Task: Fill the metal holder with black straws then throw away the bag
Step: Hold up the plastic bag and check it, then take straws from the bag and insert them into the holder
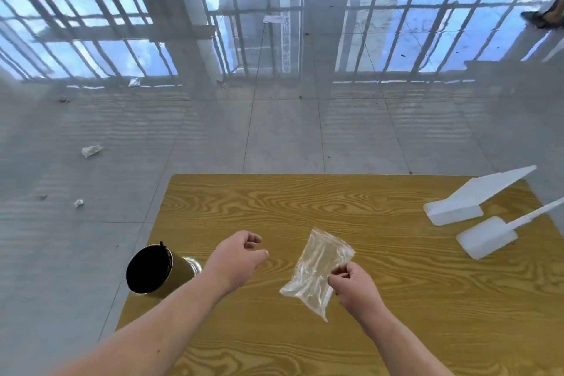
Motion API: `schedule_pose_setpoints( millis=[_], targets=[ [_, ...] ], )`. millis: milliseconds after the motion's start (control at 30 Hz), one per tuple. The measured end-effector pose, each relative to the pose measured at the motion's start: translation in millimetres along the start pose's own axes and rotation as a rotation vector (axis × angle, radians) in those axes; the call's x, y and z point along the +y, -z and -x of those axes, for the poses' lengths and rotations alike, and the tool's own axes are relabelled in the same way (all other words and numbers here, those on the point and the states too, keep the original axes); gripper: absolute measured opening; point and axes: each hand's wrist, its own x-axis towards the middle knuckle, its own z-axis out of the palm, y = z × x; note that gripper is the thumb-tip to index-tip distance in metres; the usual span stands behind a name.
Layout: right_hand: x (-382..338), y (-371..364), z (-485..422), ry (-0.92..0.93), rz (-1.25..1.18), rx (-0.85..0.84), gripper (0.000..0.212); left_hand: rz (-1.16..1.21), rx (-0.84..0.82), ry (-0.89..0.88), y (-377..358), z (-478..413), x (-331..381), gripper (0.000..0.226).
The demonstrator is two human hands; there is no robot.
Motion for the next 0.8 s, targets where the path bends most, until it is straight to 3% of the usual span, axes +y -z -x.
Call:
schedule_pose_setpoints(
  millis=[267,533,667,800],
  targets=[
    [-56,-73,7,0.293,0.174,-0.165,0.023,-0.227,0.171,-0.107,66,13,-8,0.047],
    [-98,-159,25,0.457,0.397,-0.276,0.045,-0.307,0.318,-0.129,135,10,-54,0.046],
    [-116,-198,37,0.454,0.487,-0.315,0.049,-0.298,0.297,-0.092,166,2,-88,0.045],
    [-130,-233,56,0.38,0.503,-0.327,0.062,-0.253,0.142,-0.051,188,-2,-114,0.055]
  ],
)
